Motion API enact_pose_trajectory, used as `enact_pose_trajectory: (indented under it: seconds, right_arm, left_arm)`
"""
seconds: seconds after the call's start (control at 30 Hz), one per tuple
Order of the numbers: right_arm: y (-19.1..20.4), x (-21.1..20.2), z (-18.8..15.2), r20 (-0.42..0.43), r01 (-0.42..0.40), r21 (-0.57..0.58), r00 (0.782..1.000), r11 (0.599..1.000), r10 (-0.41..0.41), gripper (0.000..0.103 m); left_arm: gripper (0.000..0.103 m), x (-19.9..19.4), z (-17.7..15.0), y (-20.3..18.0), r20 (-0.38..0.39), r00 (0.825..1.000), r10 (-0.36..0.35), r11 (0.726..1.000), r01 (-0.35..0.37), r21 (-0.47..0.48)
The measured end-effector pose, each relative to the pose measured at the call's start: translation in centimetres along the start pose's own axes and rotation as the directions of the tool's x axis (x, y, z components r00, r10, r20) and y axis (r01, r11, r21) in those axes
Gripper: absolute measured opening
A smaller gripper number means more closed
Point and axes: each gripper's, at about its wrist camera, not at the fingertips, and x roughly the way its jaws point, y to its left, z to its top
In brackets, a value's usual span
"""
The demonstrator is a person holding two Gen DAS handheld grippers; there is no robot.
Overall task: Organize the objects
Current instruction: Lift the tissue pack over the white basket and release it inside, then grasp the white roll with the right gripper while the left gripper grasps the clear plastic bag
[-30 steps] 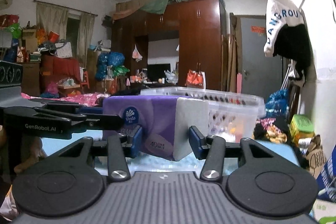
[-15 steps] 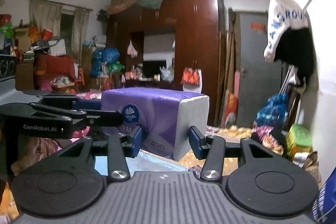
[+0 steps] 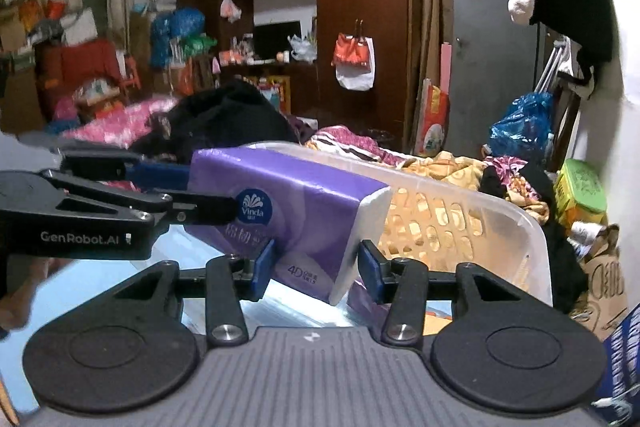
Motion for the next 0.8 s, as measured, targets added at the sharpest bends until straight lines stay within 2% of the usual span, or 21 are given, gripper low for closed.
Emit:
enact_pose_trajectory:
  seconds: [0.07,0.1,0.13,0.17,0.27,0.33,0.43,0.57,0.63,0.7,0.8]
  right_arm:
    - [0.4,-0.8,0.0,0.019,0.054,-0.024,0.998,0.998,-0.054,0.052]
    - [0.5,-1.6,0.1,0.040,0.104,-0.039,0.994,0.994,-0.103,0.068]
    - [0.9,-2.8,-0.1,0.070,0.150,-0.051,0.987,0.987,-0.147,0.092]
    - [1.3,-4.1,-0.5,0.101,0.167,-0.052,0.982,0.985,-0.161,0.102]
    - [1.7,-8.6,-2.3,0.173,0.131,-0.009,0.977,0.991,-0.127,0.103]
    - [1.9,-11.1,-4.3,0.190,0.067,0.029,0.979,0.997,-0.071,0.103]
    - [2.7,-13.5,-8.5,0.207,-0.021,0.083,0.978,0.996,0.004,0.103]
    - [4.9,-14.1,-13.6,0.205,-0.103,0.152,0.976,0.983,0.071,0.103]
    - [5.7,-14.0,-15.1,0.214,-0.133,0.178,0.972,0.975,0.093,0.103]
    - [7.1,-14.0,-15.8,0.201,-0.143,0.147,0.973,0.979,0.112,0.103]
    - [7.3,-14.0,-14.8,0.227,-0.084,0.077,0.972,0.993,0.065,0.103]
  left_arm:
    - [0.060,-0.6,0.1,-0.5,0.041,0.999,0.021,1.000,-0.021,0.016]
    - [0.079,-1.5,-0.1,-0.6,0.069,0.997,0.030,0.999,-0.031,0.014]
    - [0.091,-2.4,-0.2,-0.5,0.099,0.995,0.031,0.999,-0.033,0.018]
    - [0.093,-3.7,-0.6,-0.5,0.136,0.990,0.030,0.999,-0.033,0.018]
    - [0.099,-7.4,-2.5,-0.5,0.193,0.981,-0.001,1.000,0.002,-0.006]
    - [0.099,-9.9,-4.6,-0.5,0.215,0.976,-0.034,0.999,0.039,-0.021]
    - [0.099,-12.9,-8.1,-0.4,0.224,0.974,-0.030,0.998,0.042,-0.046]
    - [0.099,-15.4,-11.8,0.6,0.231,0.973,-0.023,0.993,0.049,-0.109]
    - [0.099,-15.7,-12.9,1.3,0.225,0.974,-0.031,0.989,0.062,-0.132]
    - [0.099,-15.5,-13.8,1.9,0.211,0.977,-0.014,0.990,0.043,-0.132]
    - [0.099,-15.2,-14.5,2.8,0.195,0.981,0.004,0.987,0.027,-0.157]
